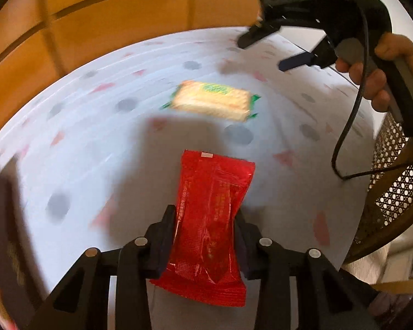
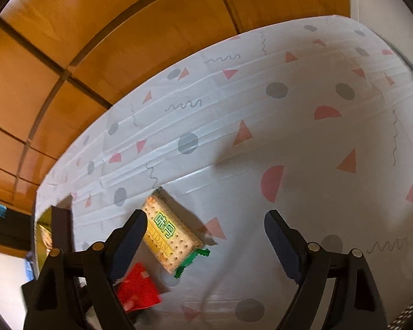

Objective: Organize snacks
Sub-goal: 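Grasp the yellow Weidan cracker pack with the right gripper, then drop the red packet into the tin with left gripper while right gripper holds crackers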

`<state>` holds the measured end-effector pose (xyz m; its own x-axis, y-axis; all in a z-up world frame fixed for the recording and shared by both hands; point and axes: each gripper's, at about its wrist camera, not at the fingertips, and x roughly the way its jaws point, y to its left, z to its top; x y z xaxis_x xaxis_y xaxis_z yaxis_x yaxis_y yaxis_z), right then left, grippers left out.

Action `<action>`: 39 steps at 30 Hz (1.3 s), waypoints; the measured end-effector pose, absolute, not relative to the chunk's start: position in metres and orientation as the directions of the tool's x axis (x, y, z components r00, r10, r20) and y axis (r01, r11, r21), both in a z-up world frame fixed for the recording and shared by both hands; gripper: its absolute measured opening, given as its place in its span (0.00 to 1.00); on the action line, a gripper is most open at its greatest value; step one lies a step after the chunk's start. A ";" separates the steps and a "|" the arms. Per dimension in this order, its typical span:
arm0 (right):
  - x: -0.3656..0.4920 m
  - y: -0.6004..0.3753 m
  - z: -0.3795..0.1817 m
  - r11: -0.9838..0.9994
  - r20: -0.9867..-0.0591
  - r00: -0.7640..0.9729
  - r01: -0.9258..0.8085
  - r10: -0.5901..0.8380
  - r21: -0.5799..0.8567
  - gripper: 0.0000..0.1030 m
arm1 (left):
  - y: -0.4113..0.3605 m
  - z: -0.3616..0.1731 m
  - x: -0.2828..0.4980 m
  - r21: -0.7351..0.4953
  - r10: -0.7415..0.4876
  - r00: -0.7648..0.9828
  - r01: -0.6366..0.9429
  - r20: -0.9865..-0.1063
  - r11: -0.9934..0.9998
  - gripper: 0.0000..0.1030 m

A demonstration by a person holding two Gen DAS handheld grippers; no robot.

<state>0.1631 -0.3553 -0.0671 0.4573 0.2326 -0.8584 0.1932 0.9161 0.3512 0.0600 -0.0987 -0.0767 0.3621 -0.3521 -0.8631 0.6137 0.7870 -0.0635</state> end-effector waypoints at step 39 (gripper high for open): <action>0.144 -0.202 -0.118 0.933 -0.930 0.361 -0.353 0.065 -0.072 0.46 | -0.052 -0.076 0.026 -0.112 -0.308 0.521 0.372 -0.796 0.921 0.37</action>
<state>0.1444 -0.2023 -0.1176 0.3609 0.0653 -0.9303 -0.3534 0.9327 -0.0716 0.0261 -0.0525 -0.0765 0.5212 -0.3076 -0.7961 0.3721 0.9214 -0.1124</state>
